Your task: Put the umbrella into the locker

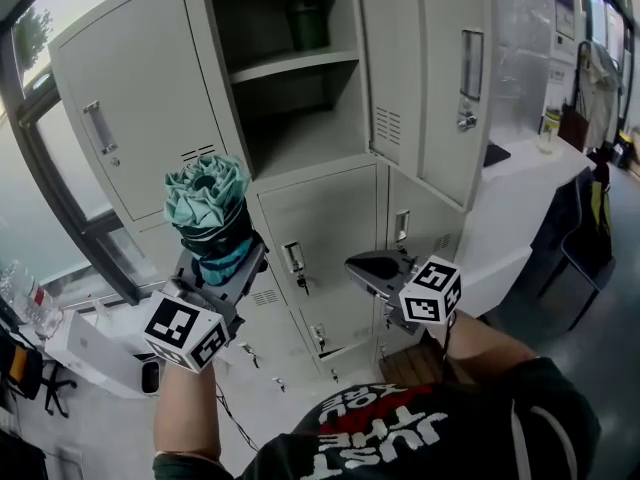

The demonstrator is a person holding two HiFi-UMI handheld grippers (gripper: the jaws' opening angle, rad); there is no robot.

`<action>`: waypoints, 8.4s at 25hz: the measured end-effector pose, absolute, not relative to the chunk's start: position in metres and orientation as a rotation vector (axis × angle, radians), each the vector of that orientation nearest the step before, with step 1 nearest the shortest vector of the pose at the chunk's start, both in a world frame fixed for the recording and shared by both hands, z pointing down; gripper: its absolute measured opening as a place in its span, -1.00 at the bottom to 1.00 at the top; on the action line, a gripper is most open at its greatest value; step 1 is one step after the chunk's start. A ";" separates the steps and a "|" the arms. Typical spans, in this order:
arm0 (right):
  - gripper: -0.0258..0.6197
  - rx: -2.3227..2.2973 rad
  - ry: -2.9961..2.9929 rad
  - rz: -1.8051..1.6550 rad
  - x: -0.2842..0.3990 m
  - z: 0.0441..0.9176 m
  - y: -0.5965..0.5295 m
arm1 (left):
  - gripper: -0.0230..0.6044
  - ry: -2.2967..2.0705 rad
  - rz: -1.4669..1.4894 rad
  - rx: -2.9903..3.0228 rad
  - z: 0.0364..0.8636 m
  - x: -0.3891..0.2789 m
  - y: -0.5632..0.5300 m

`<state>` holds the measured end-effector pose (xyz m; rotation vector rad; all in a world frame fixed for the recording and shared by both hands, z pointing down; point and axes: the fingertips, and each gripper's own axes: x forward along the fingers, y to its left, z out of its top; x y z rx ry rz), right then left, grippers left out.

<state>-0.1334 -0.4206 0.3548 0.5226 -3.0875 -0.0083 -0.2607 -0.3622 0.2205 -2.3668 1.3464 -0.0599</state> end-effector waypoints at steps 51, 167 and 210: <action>-0.82 0.842 -3.119 -0.588 -0.121 0.148 -0.460 | -0.35 1.130 -0.782 -1.584 0.040 -0.174 -0.555; -0.82 0.581 -3.126 -0.301 -0.137 0.230 -0.430 | 0.02 1.320 -1.627 -1.468 0.006 -0.239 -0.663; -0.82 0.386 -3.108 -0.238 -0.163 0.239 -0.411 | 0.46 1.313 -1.090 -1.865 -0.002 -0.179 -0.598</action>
